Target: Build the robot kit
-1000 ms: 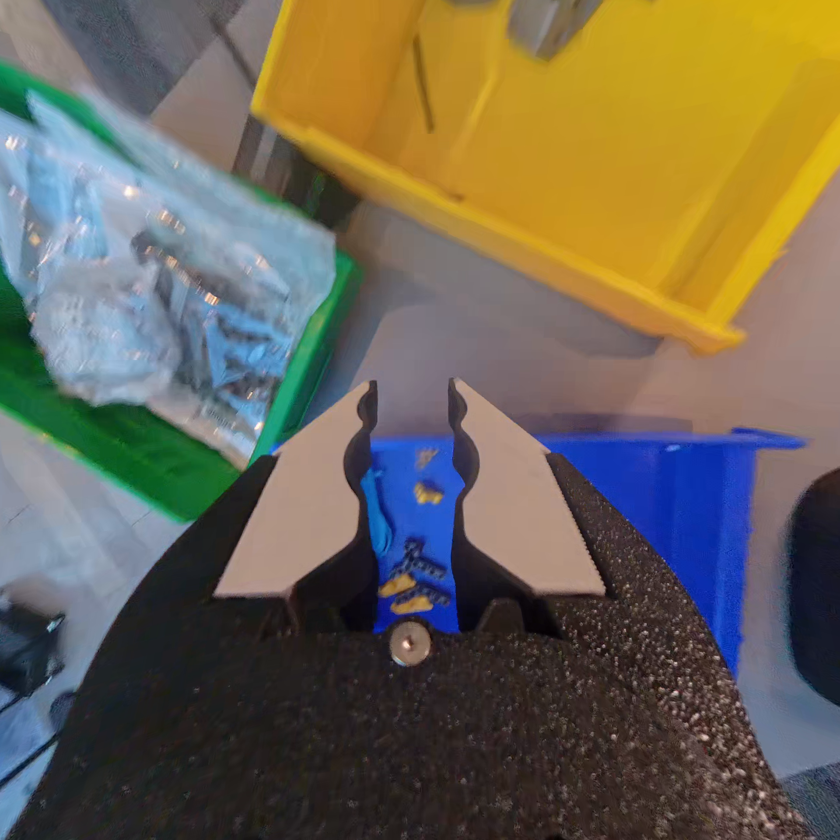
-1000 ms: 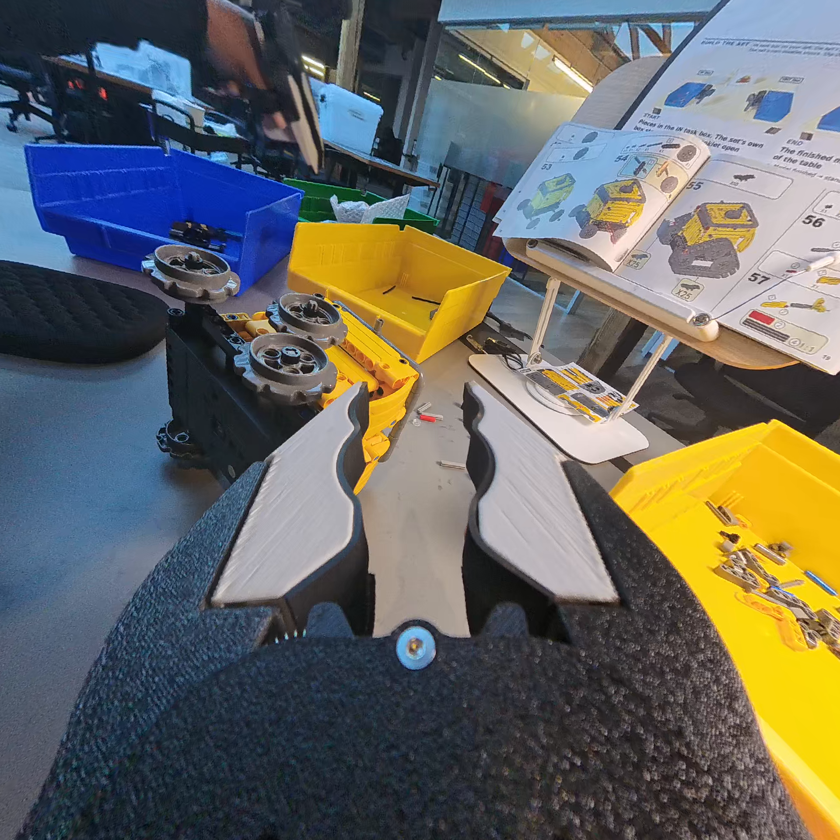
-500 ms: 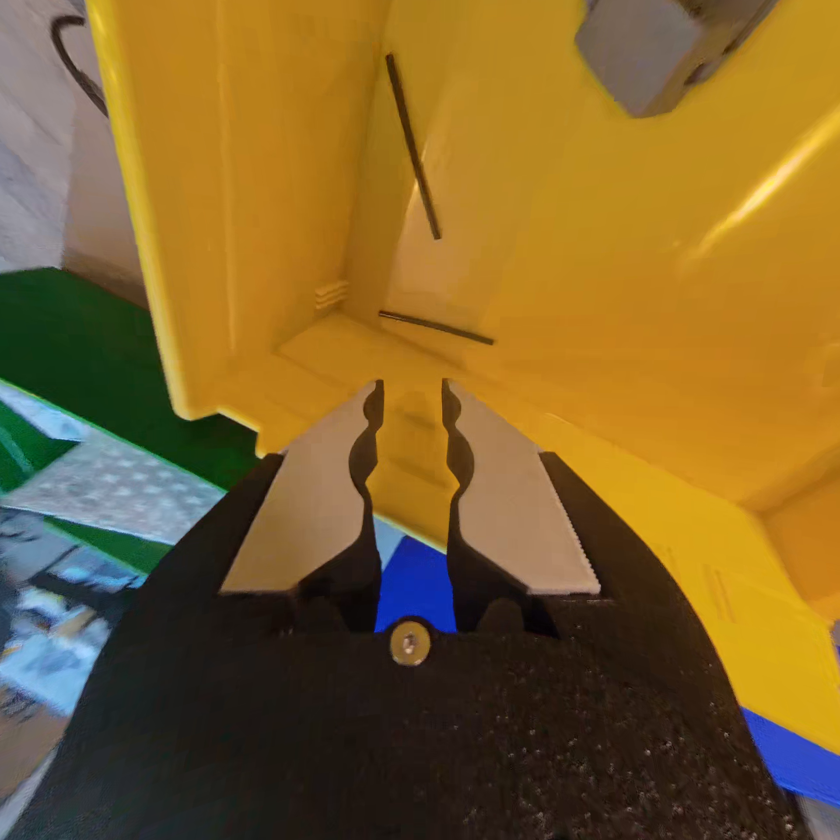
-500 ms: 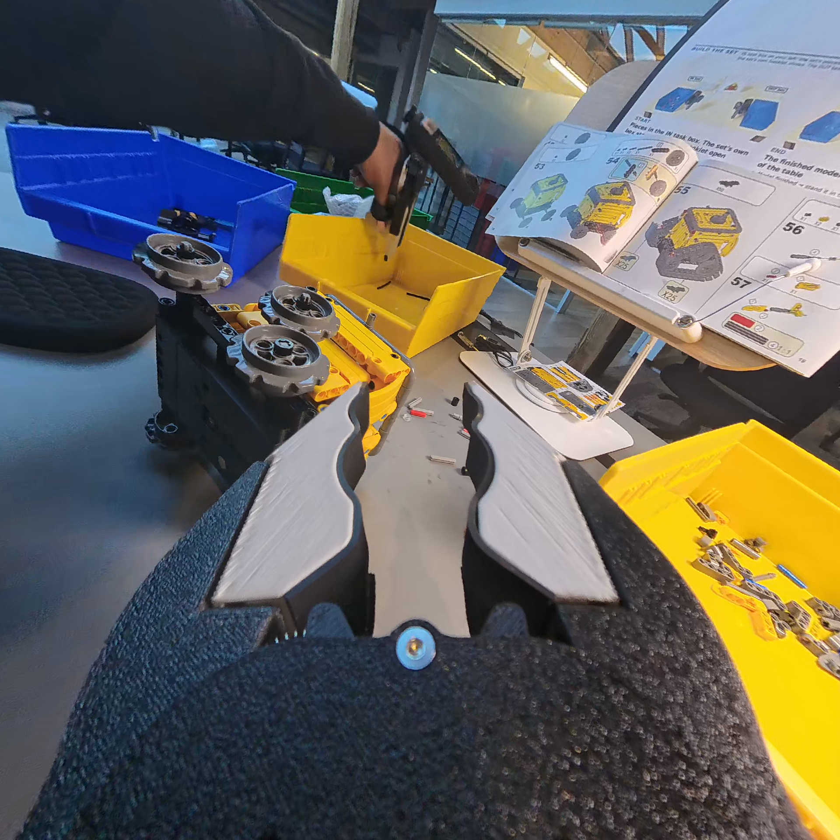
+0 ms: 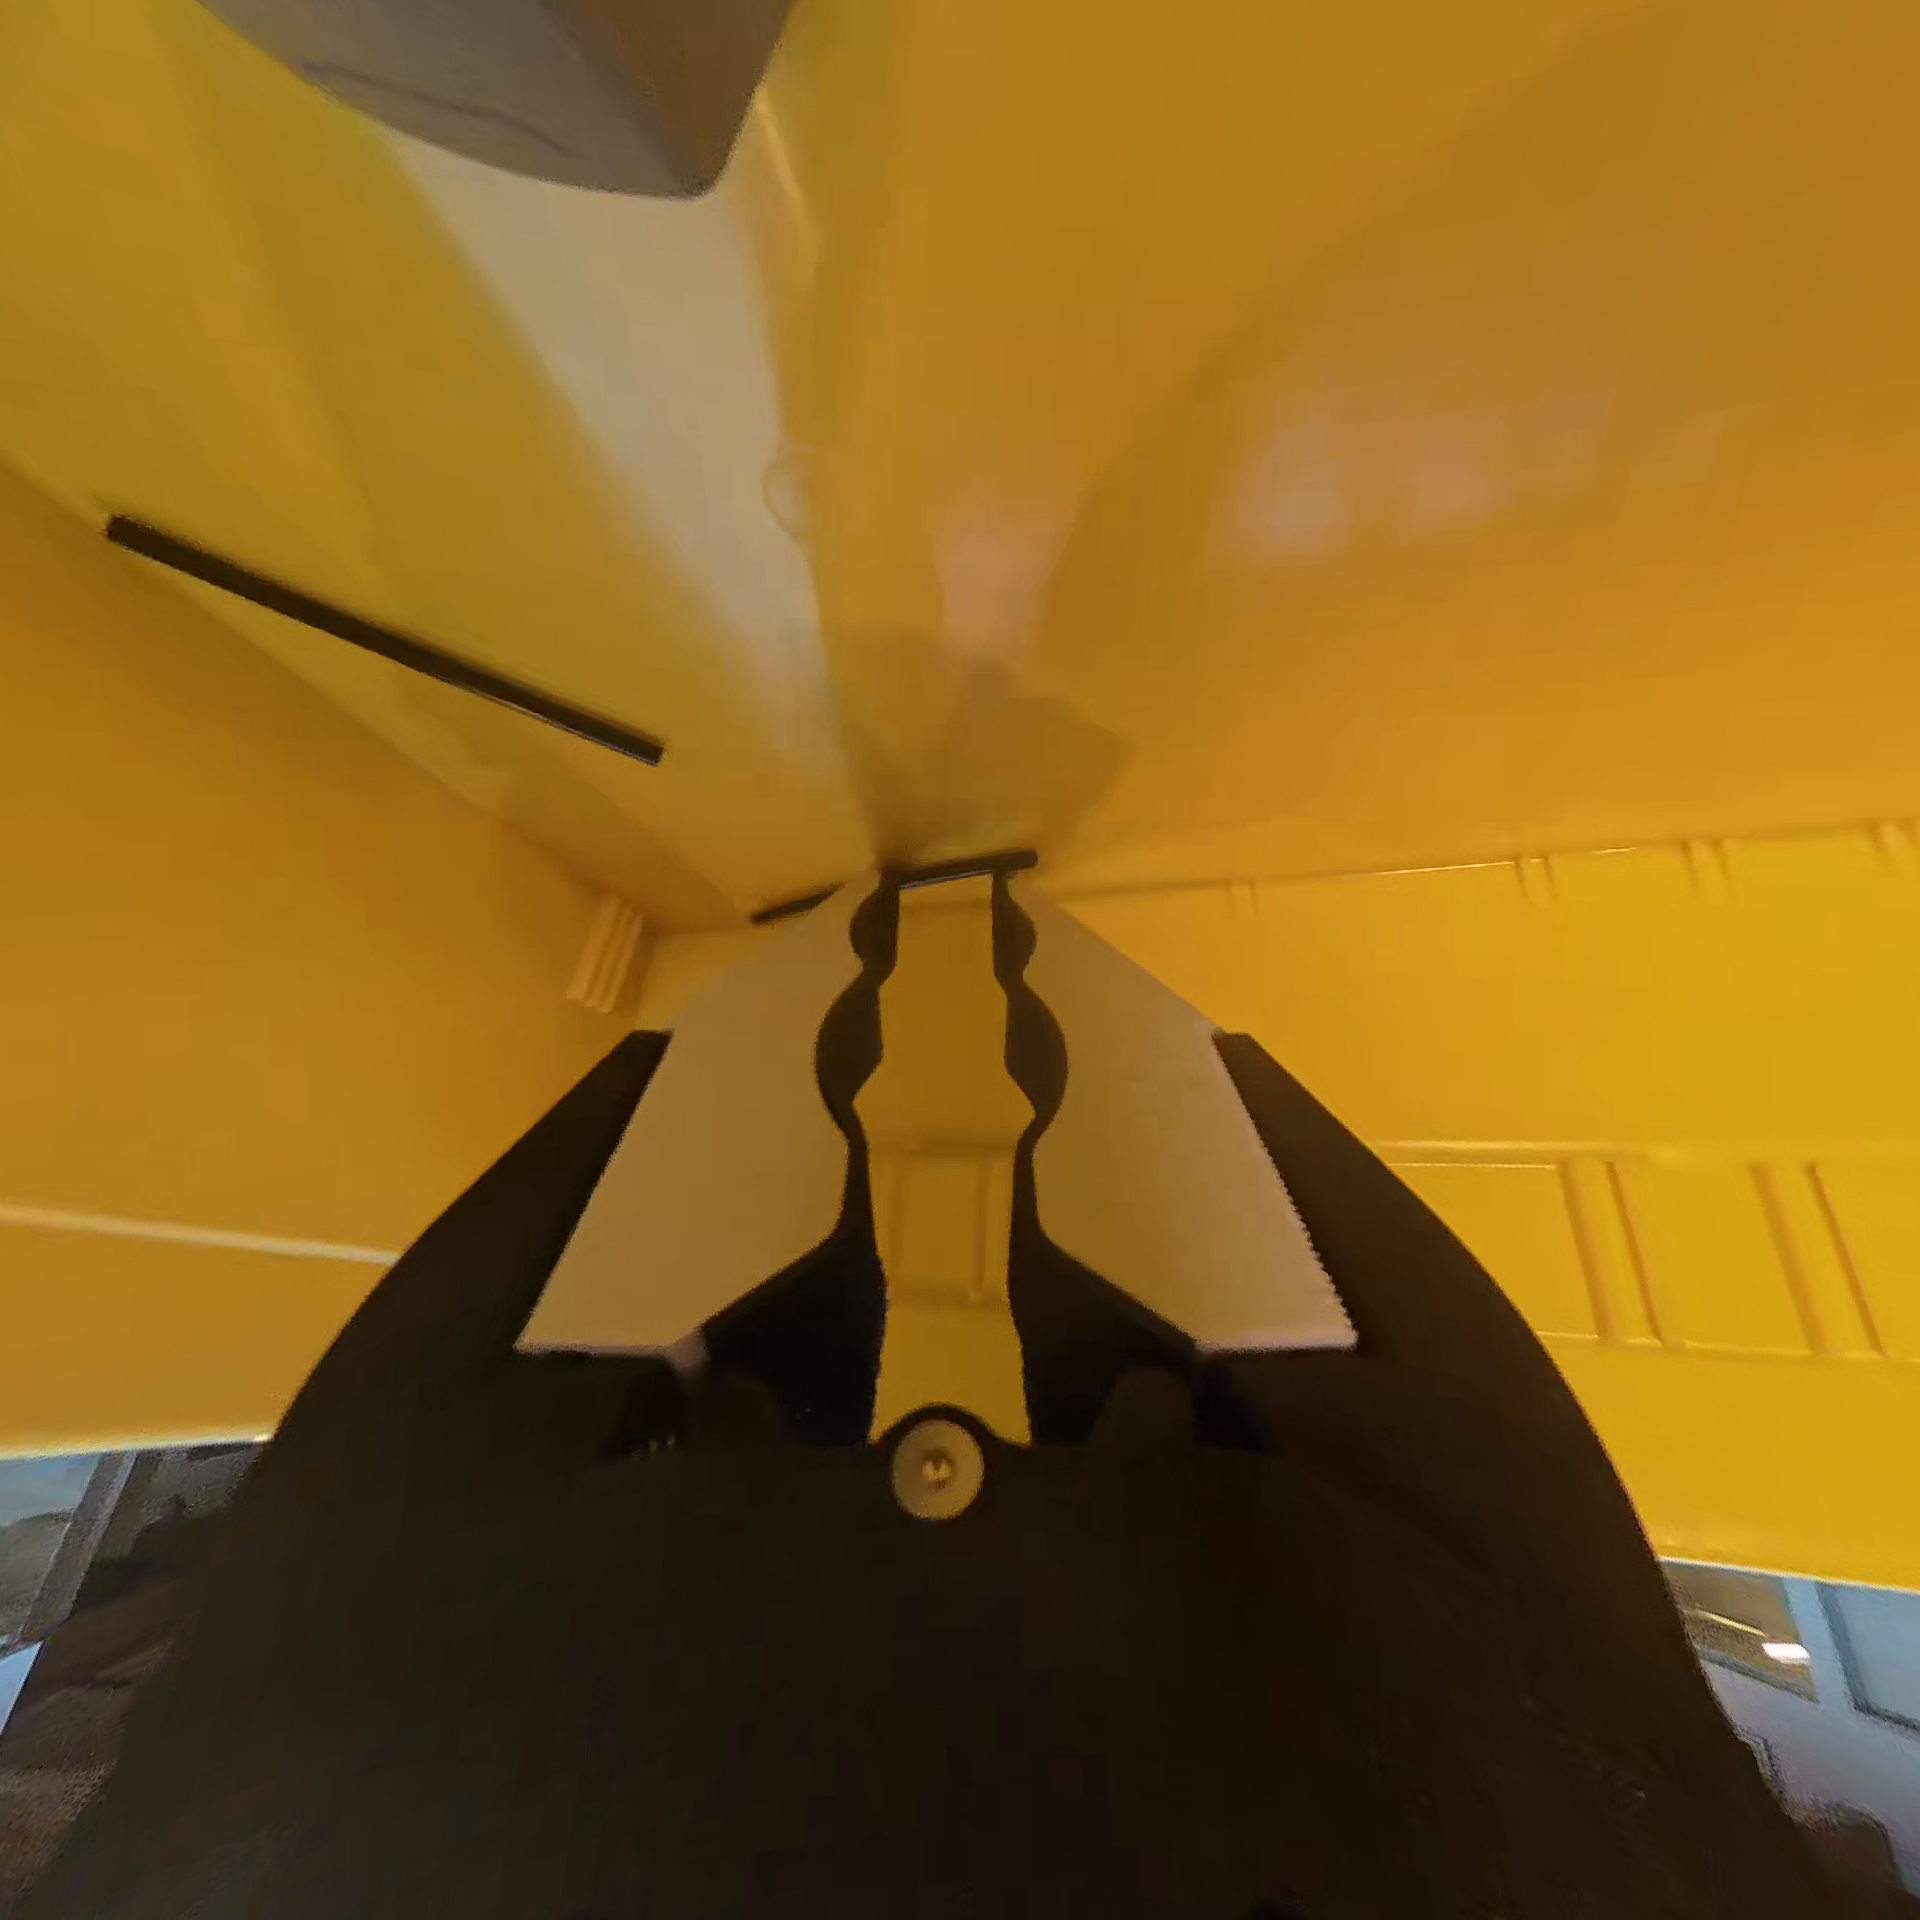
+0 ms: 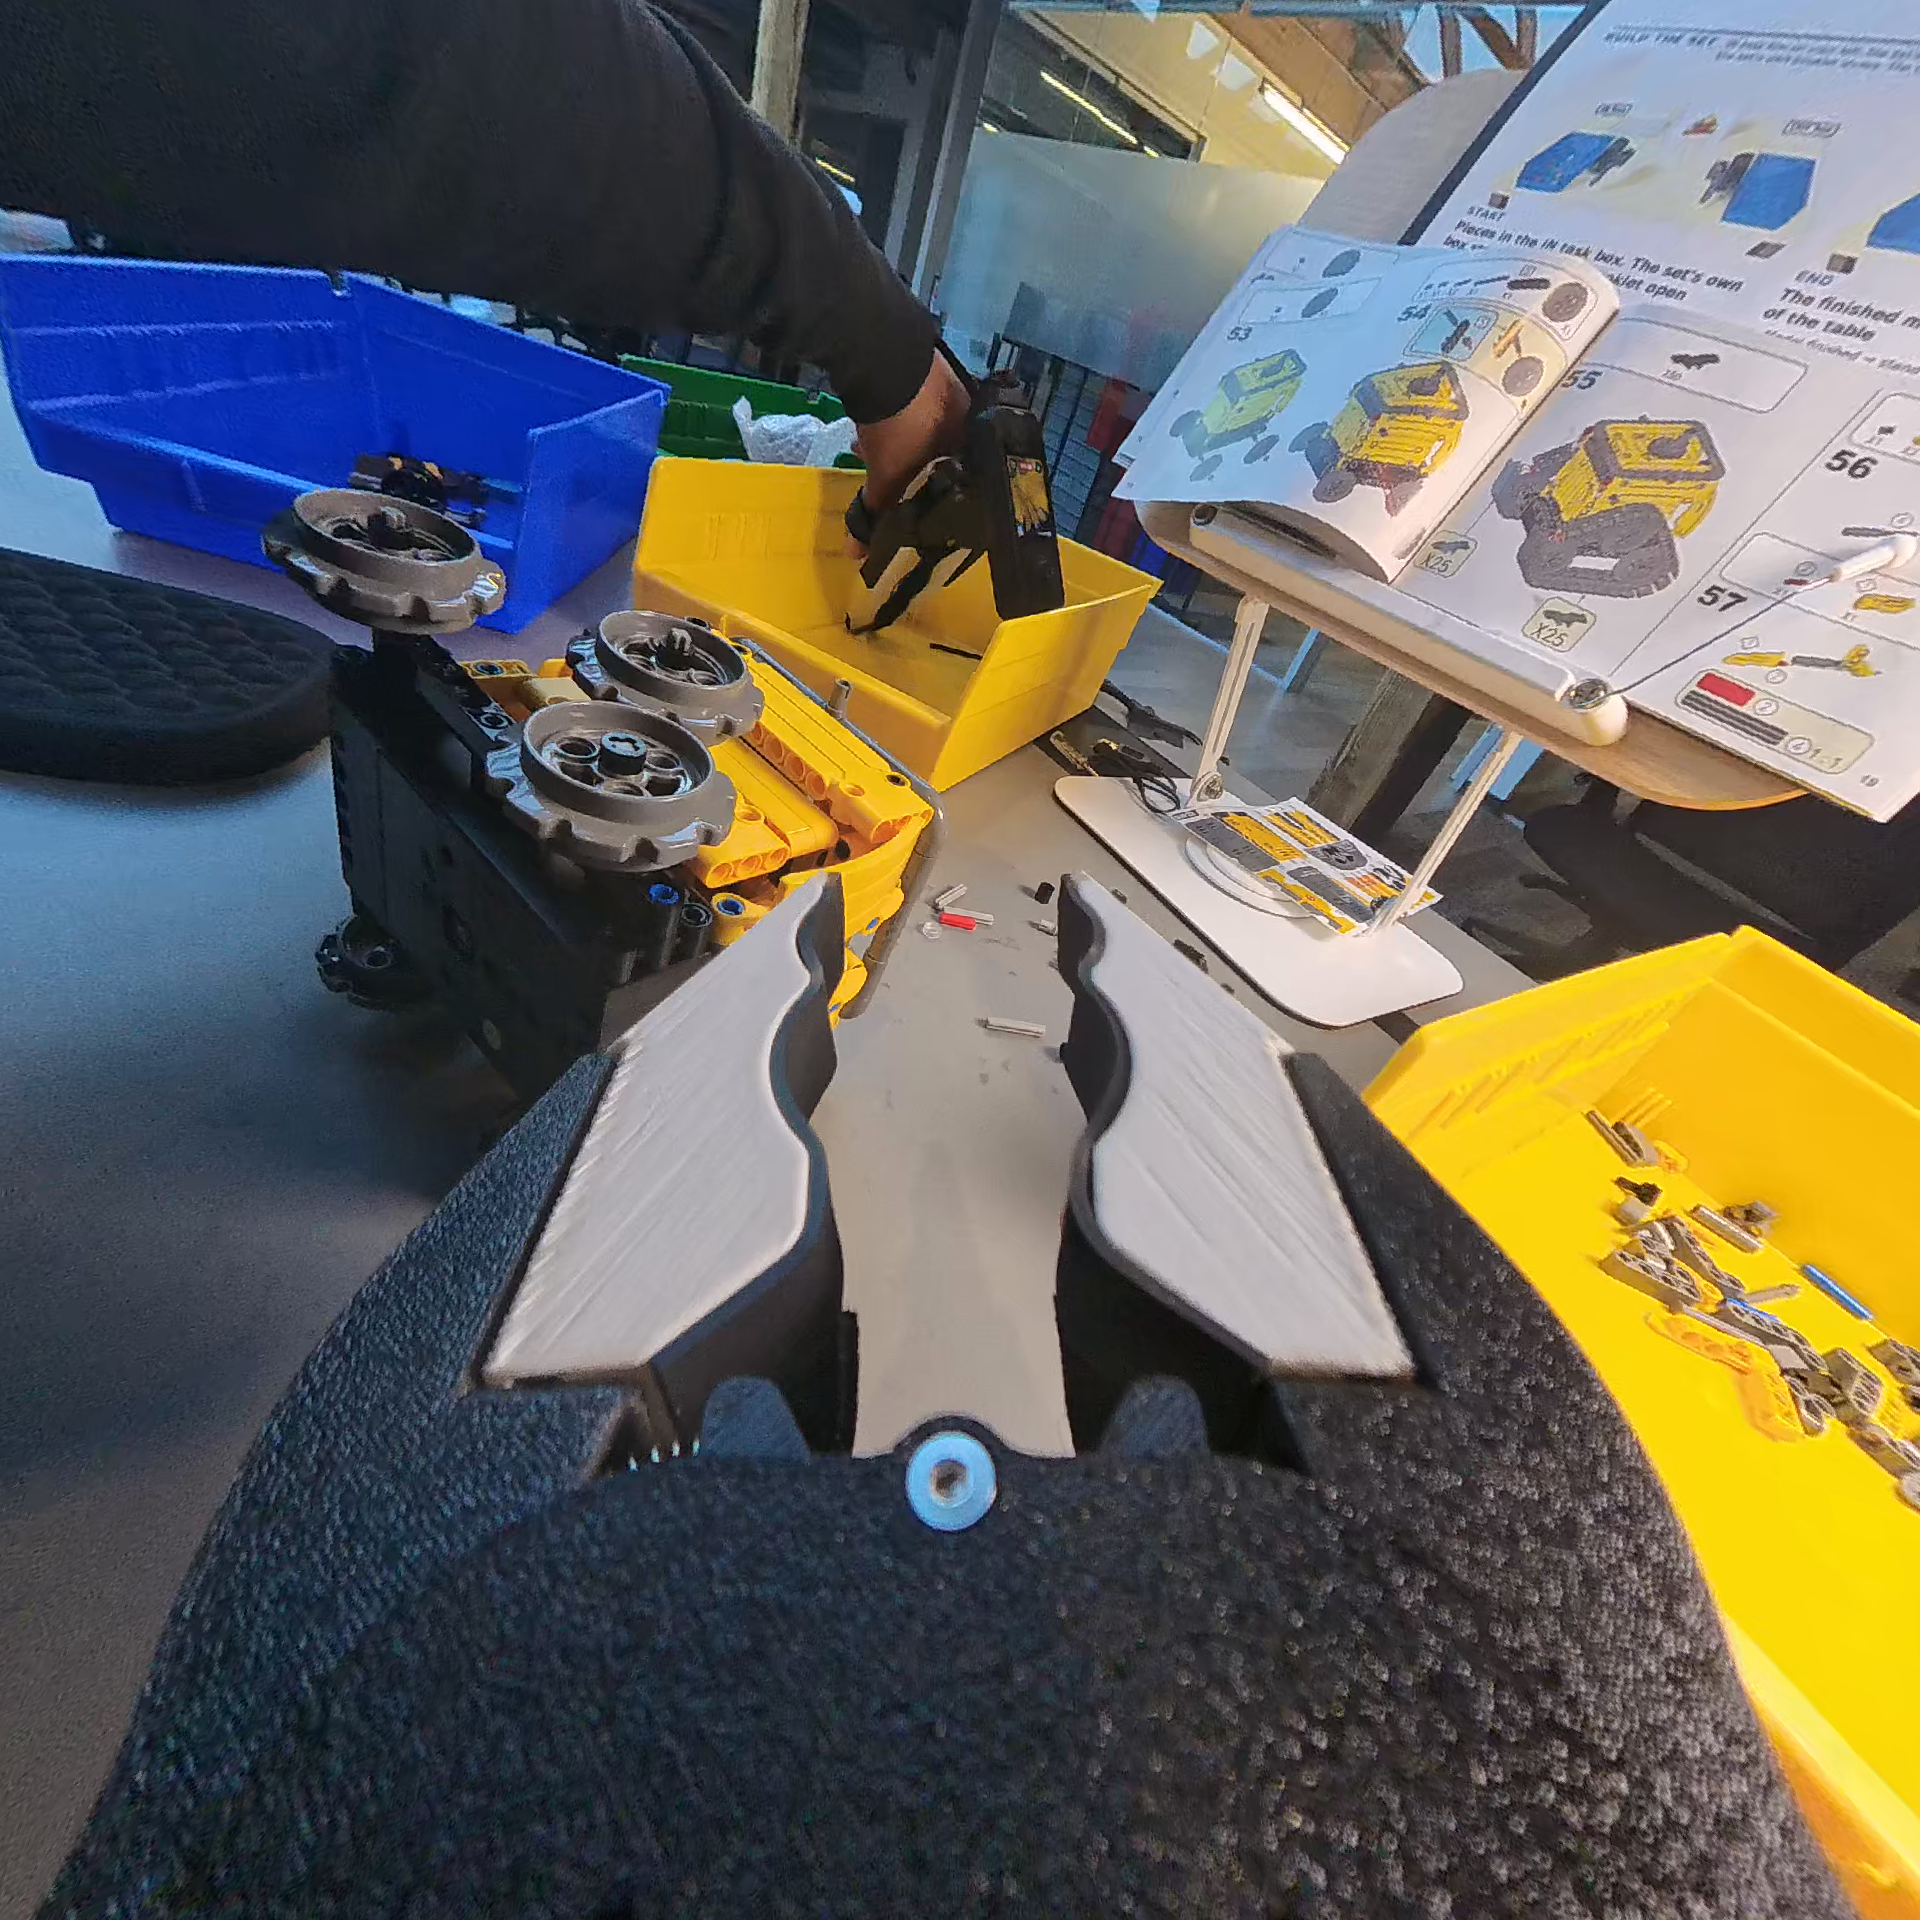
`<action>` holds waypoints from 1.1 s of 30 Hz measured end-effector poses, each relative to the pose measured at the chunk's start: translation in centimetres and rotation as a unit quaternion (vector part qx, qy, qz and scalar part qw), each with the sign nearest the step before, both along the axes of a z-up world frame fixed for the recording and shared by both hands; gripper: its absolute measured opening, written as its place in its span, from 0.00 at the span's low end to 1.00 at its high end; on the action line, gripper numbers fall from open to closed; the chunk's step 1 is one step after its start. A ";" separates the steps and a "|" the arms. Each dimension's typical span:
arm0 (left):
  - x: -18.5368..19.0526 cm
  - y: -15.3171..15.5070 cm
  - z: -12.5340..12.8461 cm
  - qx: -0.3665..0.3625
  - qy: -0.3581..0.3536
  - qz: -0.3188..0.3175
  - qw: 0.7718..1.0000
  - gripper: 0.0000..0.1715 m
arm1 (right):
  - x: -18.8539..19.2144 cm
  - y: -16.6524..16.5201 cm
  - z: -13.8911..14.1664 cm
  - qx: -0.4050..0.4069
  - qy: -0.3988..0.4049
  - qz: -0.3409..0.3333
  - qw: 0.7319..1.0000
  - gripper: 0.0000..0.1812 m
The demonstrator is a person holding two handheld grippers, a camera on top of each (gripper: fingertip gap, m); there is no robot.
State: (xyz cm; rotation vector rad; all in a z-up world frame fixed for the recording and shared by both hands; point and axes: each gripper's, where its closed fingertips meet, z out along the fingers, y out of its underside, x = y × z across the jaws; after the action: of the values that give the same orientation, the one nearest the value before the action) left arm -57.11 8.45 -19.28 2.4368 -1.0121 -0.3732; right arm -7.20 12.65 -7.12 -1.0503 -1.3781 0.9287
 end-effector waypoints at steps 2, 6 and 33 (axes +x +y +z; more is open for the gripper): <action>0.1 -0.1 0.0 -0.002 -0.005 -0.001 1.000 0.06 | -0.1 -0.1 -0.1 -0.001 -0.001 0.001 1.000 0.23; 1.4 0.7 0.2 0.058 -0.047 0.005 0.997 0.00 | -0.2 -0.3 -0.2 0.001 -0.004 0.003 1.000 0.23; 4.7 -2.2 6.1 0.394 -0.261 0.552 0.687 0.23 | 0.1 -2.3 2.0 0.016 0.025 0.023 0.999 0.22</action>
State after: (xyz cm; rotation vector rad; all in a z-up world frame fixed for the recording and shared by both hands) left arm -52.37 6.27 -13.13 3.4356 0.8340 0.4491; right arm -7.09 10.36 -5.12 -0.9695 -1.3769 0.9576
